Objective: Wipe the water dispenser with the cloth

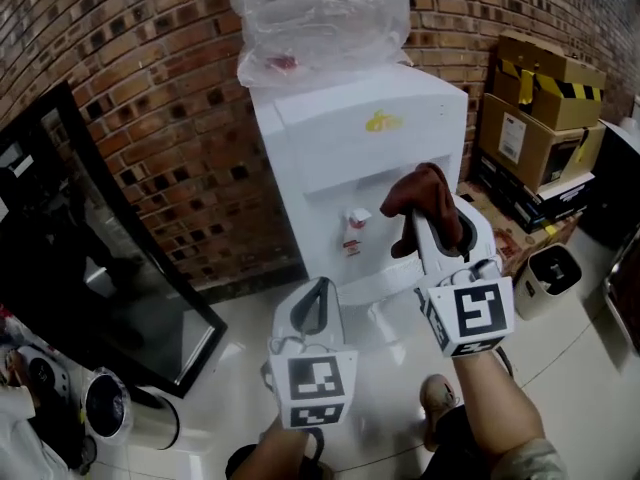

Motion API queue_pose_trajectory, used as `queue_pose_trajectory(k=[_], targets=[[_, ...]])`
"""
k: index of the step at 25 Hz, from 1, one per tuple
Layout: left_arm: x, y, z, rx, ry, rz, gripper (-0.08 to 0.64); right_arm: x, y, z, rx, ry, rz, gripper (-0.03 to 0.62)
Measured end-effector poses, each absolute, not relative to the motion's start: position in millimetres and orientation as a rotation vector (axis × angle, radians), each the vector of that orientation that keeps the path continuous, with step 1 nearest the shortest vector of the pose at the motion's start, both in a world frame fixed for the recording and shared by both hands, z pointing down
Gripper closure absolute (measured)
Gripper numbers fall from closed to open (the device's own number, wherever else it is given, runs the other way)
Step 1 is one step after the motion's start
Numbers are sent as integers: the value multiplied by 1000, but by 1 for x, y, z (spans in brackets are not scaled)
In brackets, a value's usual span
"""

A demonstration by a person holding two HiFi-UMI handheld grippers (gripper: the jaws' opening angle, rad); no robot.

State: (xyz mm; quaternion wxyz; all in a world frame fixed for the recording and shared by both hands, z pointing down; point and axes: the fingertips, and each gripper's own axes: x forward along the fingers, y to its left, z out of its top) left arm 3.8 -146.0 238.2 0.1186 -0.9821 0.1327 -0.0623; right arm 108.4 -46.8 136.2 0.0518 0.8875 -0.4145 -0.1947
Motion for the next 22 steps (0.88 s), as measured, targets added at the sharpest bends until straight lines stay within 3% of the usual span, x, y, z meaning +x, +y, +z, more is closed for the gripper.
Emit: queue_pose_trajectory(k=[8, 22], targets=[[-36, -203, 263, -2831, 577, -235, 560, 25, -122, 130, 2602, -1583, -667, 489], [-29, -211, 269, -2885, 621, -205, 560, 46, -186, 219, 2539, -1687, -384, 489]])
